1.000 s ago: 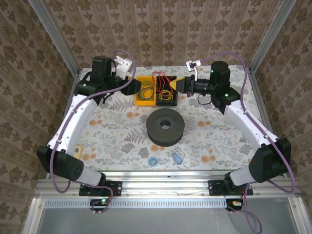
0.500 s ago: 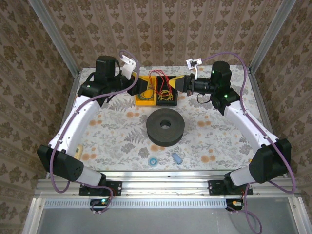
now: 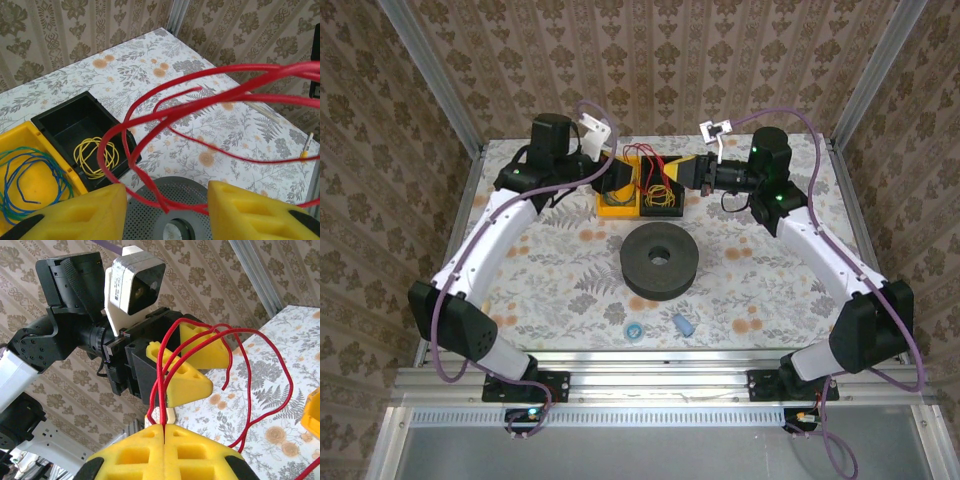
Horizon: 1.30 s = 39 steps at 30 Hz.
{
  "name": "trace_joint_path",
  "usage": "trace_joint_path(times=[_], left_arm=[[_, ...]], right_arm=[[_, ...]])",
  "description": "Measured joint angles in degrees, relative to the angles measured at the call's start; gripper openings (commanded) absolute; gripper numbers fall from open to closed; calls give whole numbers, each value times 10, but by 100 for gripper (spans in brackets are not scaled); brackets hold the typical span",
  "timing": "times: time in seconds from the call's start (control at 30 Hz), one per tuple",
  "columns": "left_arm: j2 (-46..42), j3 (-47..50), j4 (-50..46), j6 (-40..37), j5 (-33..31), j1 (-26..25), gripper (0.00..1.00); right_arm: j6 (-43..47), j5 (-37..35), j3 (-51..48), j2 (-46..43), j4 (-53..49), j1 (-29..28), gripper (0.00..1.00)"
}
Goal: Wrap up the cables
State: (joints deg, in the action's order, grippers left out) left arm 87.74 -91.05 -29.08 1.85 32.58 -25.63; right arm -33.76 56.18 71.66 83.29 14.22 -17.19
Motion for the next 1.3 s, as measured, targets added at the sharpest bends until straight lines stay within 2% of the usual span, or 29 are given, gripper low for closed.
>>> trace_joint_path(times=[0.53,0.67,0.8,1.03,1.3], left_arm=[[24,-16,0,12,-9,0,45],[25,-16,0,16,-9,0,42],[25,-17,0,20,-9,0,33],[26,-20,0,26,-14,2,0],[26,-21,-3,27,-18,2,0]], right_arm=[[-36,3,-2,11,39,-7,0],[-45,9,-4,11,53,-13,0],[-51,12,-9,12,60,-19,0],[-56,15,-9,21,72,-21,0],[-35,0,-9,23,56,-21,0]])
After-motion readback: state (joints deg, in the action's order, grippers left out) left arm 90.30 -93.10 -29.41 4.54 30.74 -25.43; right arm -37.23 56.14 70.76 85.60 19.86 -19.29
